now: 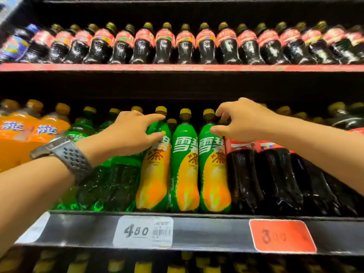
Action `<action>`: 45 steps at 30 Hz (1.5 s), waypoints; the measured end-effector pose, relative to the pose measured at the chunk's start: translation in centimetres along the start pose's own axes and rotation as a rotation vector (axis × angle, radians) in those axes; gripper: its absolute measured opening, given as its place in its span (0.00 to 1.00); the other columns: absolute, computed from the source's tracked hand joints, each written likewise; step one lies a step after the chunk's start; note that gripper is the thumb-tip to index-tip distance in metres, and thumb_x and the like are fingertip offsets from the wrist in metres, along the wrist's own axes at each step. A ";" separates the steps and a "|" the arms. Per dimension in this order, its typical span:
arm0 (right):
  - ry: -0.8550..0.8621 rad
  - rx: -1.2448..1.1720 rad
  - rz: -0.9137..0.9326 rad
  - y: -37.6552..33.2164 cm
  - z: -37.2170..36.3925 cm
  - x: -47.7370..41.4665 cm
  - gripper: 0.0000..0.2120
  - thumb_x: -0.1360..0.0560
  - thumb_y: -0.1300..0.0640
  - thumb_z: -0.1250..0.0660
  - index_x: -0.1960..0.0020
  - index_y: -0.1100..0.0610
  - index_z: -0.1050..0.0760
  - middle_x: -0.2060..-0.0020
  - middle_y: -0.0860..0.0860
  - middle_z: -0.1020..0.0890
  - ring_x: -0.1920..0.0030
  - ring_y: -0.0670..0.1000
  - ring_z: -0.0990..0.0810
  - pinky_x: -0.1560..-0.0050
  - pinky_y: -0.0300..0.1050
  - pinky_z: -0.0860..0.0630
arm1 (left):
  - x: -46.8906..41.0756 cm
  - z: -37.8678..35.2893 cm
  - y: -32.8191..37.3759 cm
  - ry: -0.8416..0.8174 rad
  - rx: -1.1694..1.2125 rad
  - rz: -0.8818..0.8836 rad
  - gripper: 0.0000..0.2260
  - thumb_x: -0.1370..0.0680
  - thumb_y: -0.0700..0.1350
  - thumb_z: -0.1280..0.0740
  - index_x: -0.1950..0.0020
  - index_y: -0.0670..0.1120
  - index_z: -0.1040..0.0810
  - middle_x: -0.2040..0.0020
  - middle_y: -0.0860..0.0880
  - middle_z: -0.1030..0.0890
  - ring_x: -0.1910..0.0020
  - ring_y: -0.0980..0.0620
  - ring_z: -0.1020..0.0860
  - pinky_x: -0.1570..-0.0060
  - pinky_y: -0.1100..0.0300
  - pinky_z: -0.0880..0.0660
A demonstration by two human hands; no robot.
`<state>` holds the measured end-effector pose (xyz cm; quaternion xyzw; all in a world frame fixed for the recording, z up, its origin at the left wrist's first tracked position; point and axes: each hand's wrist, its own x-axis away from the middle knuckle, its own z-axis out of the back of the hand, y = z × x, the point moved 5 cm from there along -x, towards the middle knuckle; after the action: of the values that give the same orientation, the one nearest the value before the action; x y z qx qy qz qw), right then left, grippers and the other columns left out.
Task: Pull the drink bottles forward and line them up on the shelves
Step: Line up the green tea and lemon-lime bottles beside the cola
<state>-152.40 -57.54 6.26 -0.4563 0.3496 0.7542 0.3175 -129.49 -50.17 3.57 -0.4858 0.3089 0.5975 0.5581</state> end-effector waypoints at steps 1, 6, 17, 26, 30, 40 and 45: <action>-0.010 0.007 -0.004 -0.1 0.0 -0.3 0.26 0.32 0.34 0.35 0.40 0.47 0.27 0.47 0.50 0.21 0.44 0.54 0.25 0.46 0.51 0.24 | 0.0 0.2 0.2 -0.017 -0.008 0.012 0.26 0.24 0.61 0.39 0.26 0.61 0.39 0.34 0.41 0.27 0.33 0.42 0.32 0.35 0.50 0.37; -0.045 0.064 0.025 -1.2 -0.4 -0.6 0.24 0.33 0.37 0.32 0.45 0.51 0.25 0.51 0.50 0.19 0.49 0.55 0.22 0.50 0.50 0.22 | 0.1 0.8 2.2 0.008 -0.091 0.058 0.27 0.25 0.60 0.39 0.26 0.58 0.37 0.39 0.40 0.23 0.36 0.40 0.30 0.38 0.49 0.34; 0.139 -0.055 -0.023 4.0 3.7 0.9 0.10 0.28 0.49 0.33 0.48 0.50 0.22 0.57 0.45 0.20 0.51 0.51 0.21 0.52 0.43 0.26 | 0.8 2.1 4.9 0.237 0.145 -0.136 0.22 0.25 0.57 0.36 0.33 0.52 0.28 0.33 0.50 0.29 0.35 0.48 0.32 0.35 0.49 0.33; 0.131 0.012 -0.150 12.4 4.5 4.4 0.10 0.28 0.50 0.33 0.47 0.50 0.22 0.57 0.45 0.20 0.51 0.49 0.22 0.54 0.41 0.30 | 0.4 0.2 12.7 0.258 0.298 -0.267 0.18 0.26 0.52 0.35 0.37 0.51 0.26 0.38 0.51 0.25 0.39 0.50 0.29 0.39 0.54 0.32; 0.140 0.000 -0.143 15.2 4.4 5.6 0.11 0.28 0.43 0.33 0.51 0.48 0.23 0.61 0.43 0.21 0.55 0.48 0.23 0.57 0.40 0.32 | -0.7 -0.7 15.4 0.226 0.308 -0.212 0.23 0.25 0.53 0.35 0.31 0.50 0.29 0.34 0.50 0.25 0.35 0.50 0.29 0.38 0.58 0.35; 0.070 -0.065 0.010 12.9 2.3 5.5 0.46 0.44 0.20 0.43 0.42 0.53 0.22 0.50 0.49 0.27 0.41 0.51 0.30 0.43 0.50 0.26 | -2.3 -1.7 18.3 0.165 0.240 0.034 0.27 0.26 0.58 0.34 0.29 0.52 0.32 0.38 0.46 0.22 0.36 0.43 0.30 0.36 0.50 0.36; -0.045 -0.036 0.022 12.0 1.5 5.5 0.46 0.42 0.23 0.36 0.38 0.56 0.24 0.42 0.53 0.28 0.36 0.54 0.33 0.40 0.51 0.27 | -2.2 -1.5 18.7 0.190 0.195 0.042 0.26 0.26 0.57 0.34 0.30 0.51 0.30 0.39 0.46 0.21 0.37 0.43 0.29 0.37 0.48 0.33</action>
<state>-164.77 -62.11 4.62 -0.4410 0.3337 0.7738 0.3089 -147.40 -55.84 1.84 -0.4771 0.4270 0.5275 0.5584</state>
